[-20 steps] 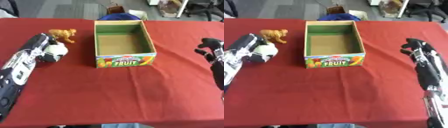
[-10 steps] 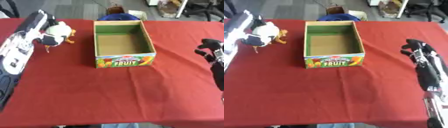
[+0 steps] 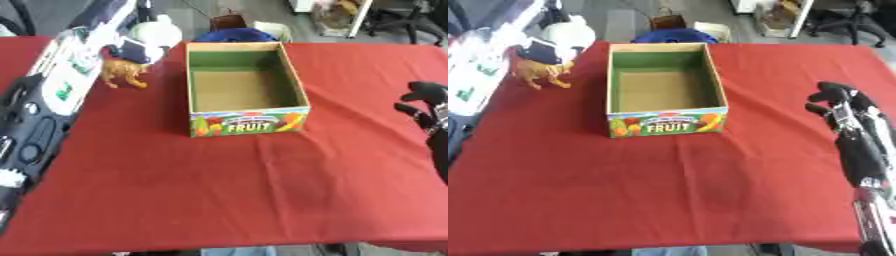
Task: Pick up objects on the table and place them in the box.
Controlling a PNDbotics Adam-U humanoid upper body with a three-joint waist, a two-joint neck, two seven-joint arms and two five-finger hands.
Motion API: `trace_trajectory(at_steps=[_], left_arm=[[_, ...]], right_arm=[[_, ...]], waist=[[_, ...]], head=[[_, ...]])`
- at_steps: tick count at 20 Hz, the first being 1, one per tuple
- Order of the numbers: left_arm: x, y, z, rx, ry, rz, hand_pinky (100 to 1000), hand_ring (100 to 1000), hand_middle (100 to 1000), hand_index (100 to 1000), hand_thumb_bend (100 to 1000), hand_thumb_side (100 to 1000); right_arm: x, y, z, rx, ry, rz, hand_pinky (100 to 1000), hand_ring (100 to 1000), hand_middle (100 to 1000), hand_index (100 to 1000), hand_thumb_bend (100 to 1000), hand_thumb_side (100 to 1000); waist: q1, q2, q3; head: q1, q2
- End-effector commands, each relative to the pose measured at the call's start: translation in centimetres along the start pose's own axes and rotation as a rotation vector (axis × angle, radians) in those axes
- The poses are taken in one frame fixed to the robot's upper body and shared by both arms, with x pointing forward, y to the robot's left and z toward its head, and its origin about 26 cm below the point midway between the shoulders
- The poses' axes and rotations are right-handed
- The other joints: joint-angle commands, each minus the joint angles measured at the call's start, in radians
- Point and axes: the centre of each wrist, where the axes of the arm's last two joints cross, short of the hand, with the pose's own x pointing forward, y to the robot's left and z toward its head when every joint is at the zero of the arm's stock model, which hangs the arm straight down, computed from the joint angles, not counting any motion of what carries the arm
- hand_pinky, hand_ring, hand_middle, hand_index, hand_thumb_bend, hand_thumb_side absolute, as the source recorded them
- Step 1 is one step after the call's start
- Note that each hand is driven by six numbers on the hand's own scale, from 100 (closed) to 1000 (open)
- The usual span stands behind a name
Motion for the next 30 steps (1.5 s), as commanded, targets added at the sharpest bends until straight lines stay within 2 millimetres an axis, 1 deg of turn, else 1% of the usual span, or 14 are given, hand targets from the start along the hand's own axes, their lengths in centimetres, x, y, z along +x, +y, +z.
trace_trajectory(at_steps=[1,5,7,13,16,18,20,21,22,23,25,28,29,30], left_arm=[[1.3,-0.1,-1.7,0.005,-0.043,-0.021,539,395,347,529,377,100],[2.3,-1.8,-2.9,-0.018,-0.076,-0.026,548,408,353,533,384,100],[2.7,-2.9,-3.3,-0.042,-0.089,-0.035,558,423,368,544,412,100],[3.0,-5.9,-3.6,-0.111,-0.115,-0.069,594,491,423,583,600,100],[3.0,-6.6,-3.6,-0.125,-0.132,-0.097,611,542,472,622,658,100],[3.0,-6.6,-3.5,-0.116,-0.134,-0.113,622,583,529,658,713,100],[2.9,-6.7,-3.5,-0.109,-0.136,-0.127,624,591,543,664,725,100],[2.8,-6.7,-3.5,-0.108,-0.135,-0.13,658,660,644,725,823,135],[2.7,-6.8,-3.4,-0.104,-0.132,-0.13,661,665,651,729,829,154],[2.6,-6.7,-3.3,-0.098,-0.129,-0.127,690,711,699,760,878,290],[2.4,-6.3,-3.2,-0.078,-0.129,-0.116,708,738,729,771,910,351],[2.3,-5.6,-3.1,-0.059,-0.134,-0.1,708,738,729,771,910,351],[2.3,-5.1,-3.1,-0.047,-0.135,-0.098,704,715,709,758,907,330],[2.0,-3.5,-2.9,0.001,-0.144,-0.091,701,706,701,751,904,322]], right_arm=[[0.9,0.3,-0.7,0.035,-0.04,-0.002,817,1000,592,752,100,541],[1.1,0.6,-1.0,0.058,-0.052,-0.008,817,1000,591,752,100,541],[1.3,0.8,-1.2,0.069,-0.059,-0.011,817,1000,591,752,100,540],[1.3,1.1,-1.4,0.084,-0.064,-0.02,817,1000,591,752,100,542],[1.3,1.2,-1.5,0.086,-0.065,-0.022,817,1000,592,752,100,543],[1.3,1.2,-1.5,0.088,-0.064,-0.022,817,1000,592,752,100,544],[1.3,1.2,-1.5,0.088,-0.063,-0.022,817,1000,592,752,100,544],[1.3,1.2,-1.5,0.088,-0.062,-0.021,817,1000,592,752,100,544],[1.3,1.1,-1.5,0.086,-0.062,-0.021,817,1000,592,752,100,544],[1.3,1.1,-1.5,0.086,-0.061,-0.021,817,1000,592,752,100,545],[1.2,1.1,-1.4,0.083,-0.058,-0.019,817,1000,592,752,100,545],[1.1,1.0,-1.3,0.08,-0.054,-0.015,817,1000,592,752,100,545],[1.1,1.0,-1.3,0.079,-0.053,-0.014,817,1000,592,752,100,545],[1.1,0.8,-1.2,0.074,-0.051,-0.01,818,1000,592,752,100,545]], waist=[[0.0,-0.007,-0.017],[-0.003,0.005,-0.044],[-0.004,0.01,-0.052],[-0.003,0.017,-0.069],[-0.001,0.019,-0.074],[-0.001,0.019,-0.075],[0.0,0.019,-0.076],[0.001,0.019,-0.075],[0.001,0.018,-0.075],[0.001,0.018,-0.073],[0.001,0.017,-0.07],[0.001,0.017,-0.067],[0.002,0.016,-0.065],[0.002,0.015,-0.059]], head=[[0.023,0.005],[0.04,0.004],[0.045,0.0],[0.054,-0.008],[0.055,-0.008],[0.054,-0.008],[0.054,-0.009],[0.053,-0.009],[0.052,-0.01],[0.05,-0.01],[0.046,-0.01],[0.044,-0.009],[0.042,-0.008],[0.036,-0.007]])
